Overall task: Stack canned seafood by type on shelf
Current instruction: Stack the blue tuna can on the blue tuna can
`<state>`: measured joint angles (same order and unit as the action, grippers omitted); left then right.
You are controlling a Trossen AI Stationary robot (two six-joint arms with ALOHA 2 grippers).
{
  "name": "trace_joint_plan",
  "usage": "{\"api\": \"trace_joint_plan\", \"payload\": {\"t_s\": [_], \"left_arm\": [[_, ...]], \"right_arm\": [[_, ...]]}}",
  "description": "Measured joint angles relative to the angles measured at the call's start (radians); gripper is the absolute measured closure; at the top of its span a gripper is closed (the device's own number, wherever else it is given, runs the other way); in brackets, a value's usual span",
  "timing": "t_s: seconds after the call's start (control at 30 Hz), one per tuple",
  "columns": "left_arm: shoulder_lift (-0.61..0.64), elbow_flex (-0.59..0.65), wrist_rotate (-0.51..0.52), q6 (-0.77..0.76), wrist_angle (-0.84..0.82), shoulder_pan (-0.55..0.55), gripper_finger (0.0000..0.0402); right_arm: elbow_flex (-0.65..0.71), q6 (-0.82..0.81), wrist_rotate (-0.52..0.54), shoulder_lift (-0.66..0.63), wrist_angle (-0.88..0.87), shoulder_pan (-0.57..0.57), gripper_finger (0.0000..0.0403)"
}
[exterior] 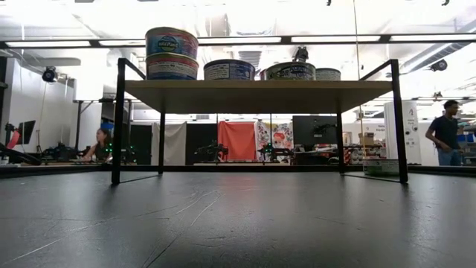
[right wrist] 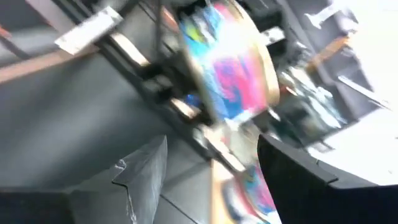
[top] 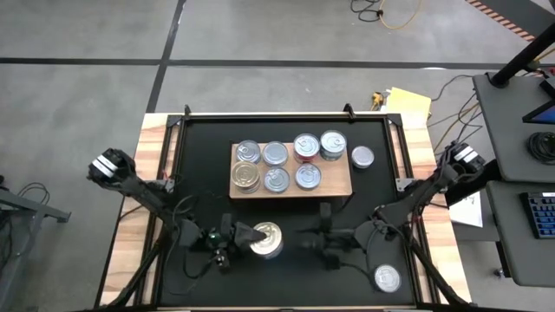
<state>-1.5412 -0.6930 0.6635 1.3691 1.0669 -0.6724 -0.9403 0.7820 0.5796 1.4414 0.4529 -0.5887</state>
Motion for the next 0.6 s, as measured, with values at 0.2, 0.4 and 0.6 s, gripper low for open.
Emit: {"api": "trace_joint_plan", "payload": {"t_s": [0.2,0.4,0.6], "left_arm": [[0.005,0.000,-0.019,-0.152,-0.086,0.010,0.0229],[0.005,0.000,0.026,-0.260,-0.105,0.010,0.0229],[-0.002,0.000,0.026,-0.271,-0.090,0.007,0.0229]], "right_arm": [[-0.093,0.075,0.103,0.069,-0.049,-0.004,0.0144],[-0.195,0.030,0.103,0.131,-0.209,-0.005,0.0119],[-0.277,-0.046,0.116,0.158,-0.292,-0.006,0.0100]]}}
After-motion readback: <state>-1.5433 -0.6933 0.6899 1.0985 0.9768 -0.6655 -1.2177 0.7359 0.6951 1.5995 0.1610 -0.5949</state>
